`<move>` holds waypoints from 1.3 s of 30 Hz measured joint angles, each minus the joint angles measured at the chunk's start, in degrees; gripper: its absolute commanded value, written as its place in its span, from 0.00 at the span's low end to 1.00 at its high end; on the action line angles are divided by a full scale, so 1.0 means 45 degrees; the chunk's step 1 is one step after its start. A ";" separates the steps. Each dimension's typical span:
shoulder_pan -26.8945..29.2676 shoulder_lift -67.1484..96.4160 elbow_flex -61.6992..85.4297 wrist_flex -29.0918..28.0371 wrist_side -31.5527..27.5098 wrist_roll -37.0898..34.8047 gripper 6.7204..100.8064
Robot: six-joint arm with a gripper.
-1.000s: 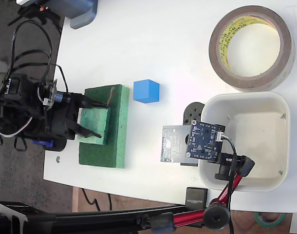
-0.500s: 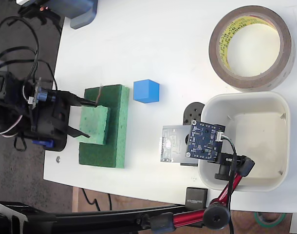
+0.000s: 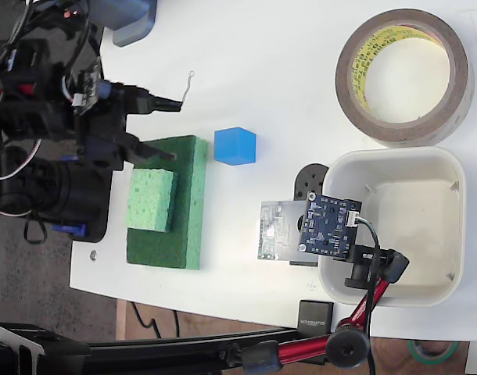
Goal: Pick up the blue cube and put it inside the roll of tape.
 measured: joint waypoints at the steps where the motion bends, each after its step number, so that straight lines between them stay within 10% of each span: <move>1: -0.0117 -0.0742 -0.0410 0.0098 0.0098 0.0195 0.99; 26: 0.0723 -0.4238 0.0898 -0.3477 -0.0703 0.0312 0.94; 39: 0.0996 -0.4531 0.1289 -0.4180 -0.0957 0.0293 0.76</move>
